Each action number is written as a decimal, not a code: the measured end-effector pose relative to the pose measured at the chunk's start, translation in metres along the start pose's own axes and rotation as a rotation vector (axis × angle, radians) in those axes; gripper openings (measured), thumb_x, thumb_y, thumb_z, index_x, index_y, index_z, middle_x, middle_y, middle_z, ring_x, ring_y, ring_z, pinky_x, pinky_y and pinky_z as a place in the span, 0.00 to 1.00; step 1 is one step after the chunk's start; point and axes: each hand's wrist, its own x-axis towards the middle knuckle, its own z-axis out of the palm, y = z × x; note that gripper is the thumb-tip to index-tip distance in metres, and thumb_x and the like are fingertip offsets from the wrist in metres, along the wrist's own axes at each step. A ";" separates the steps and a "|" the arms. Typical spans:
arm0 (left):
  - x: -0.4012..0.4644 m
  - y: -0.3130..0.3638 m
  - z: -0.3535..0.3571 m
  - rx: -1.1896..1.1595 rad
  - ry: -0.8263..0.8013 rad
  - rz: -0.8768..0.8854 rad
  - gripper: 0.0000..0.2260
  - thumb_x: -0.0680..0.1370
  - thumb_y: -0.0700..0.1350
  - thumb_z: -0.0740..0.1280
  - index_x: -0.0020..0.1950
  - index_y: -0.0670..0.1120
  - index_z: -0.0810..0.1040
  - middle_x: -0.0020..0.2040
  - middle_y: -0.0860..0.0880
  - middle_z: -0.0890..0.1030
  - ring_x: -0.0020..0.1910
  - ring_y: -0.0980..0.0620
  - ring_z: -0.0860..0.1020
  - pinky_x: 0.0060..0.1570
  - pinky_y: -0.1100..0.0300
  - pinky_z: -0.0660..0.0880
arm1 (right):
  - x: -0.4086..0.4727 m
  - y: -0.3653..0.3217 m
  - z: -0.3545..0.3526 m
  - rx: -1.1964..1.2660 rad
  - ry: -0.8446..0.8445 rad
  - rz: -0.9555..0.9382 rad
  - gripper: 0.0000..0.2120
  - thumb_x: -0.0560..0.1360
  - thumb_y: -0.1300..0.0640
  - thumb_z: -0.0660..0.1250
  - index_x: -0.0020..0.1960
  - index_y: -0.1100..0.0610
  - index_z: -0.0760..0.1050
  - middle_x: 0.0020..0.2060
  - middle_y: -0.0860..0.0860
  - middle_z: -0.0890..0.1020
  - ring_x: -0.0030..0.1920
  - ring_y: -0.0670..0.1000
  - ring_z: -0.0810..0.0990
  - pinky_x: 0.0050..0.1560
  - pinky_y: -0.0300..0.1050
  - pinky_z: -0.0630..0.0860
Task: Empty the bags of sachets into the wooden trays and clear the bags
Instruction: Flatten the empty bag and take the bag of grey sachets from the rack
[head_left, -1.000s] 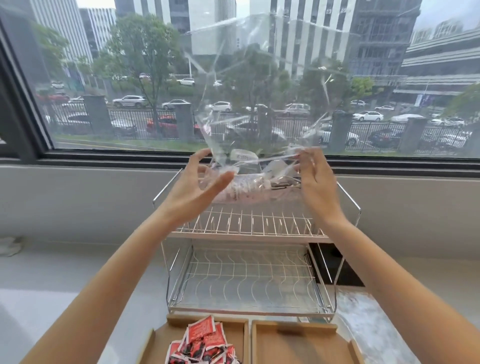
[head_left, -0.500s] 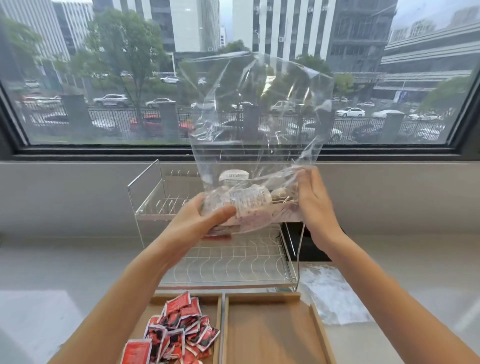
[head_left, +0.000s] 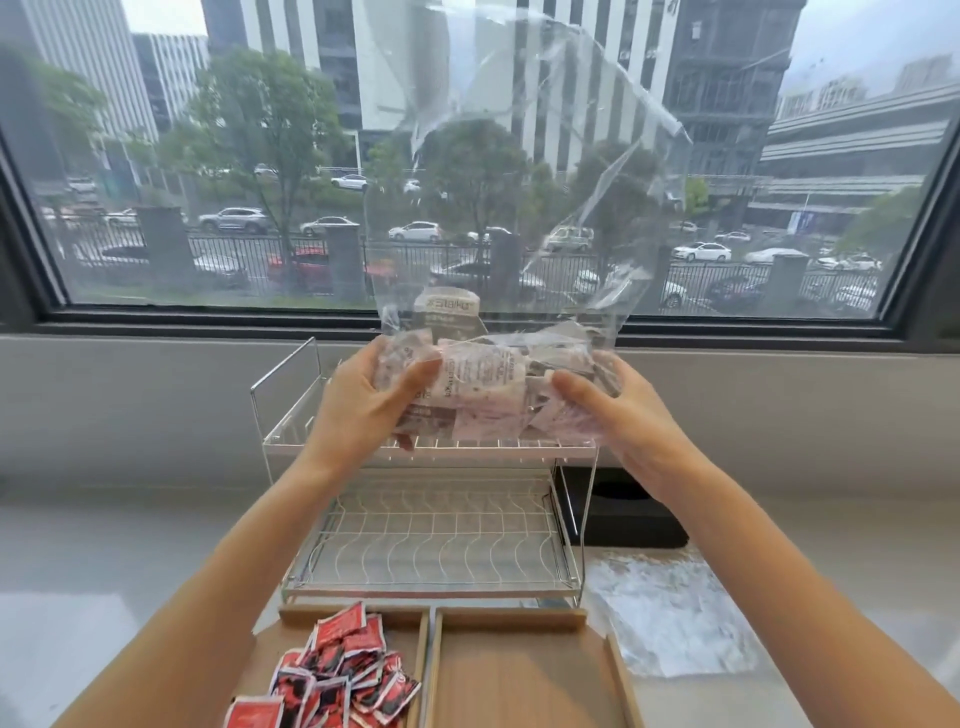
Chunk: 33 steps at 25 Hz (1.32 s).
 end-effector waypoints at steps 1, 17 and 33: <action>0.002 0.003 0.000 0.021 -0.011 0.001 0.23 0.63 0.61 0.67 0.49 0.46 0.74 0.32 0.50 0.82 0.22 0.57 0.78 0.18 0.66 0.72 | 0.002 -0.004 -0.002 0.036 0.040 -0.017 0.31 0.56 0.43 0.75 0.56 0.50 0.73 0.54 0.51 0.81 0.55 0.52 0.80 0.62 0.54 0.74; -0.036 -0.049 0.012 -0.101 -0.174 -0.356 0.28 0.65 0.54 0.68 0.63 0.46 0.70 0.51 0.45 0.83 0.43 0.49 0.83 0.38 0.57 0.81 | -0.036 0.043 -0.012 0.079 0.012 0.121 0.29 0.66 0.50 0.71 0.65 0.51 0.69 0.55 0.53 0.81 0.50 0.54 0.83 0.54 0.52 0.78; -0.183 -0.139 0.049 0.164 -0.211 -0.616 0.19 0.73 0.58 0.64 0.60 0.53 0.73 0.59 0.55 0.76 0.60 0.53 0.74 0.60 0.57 0.70 | -0.167 0.175 -0.005 -0.141 0.119 0.404 0.10 0.73 0.58 0.67 0.53 0.50 0.77 0.52 0.48 0.82 0.54 0.46 0.80 0.60 0.49 0.74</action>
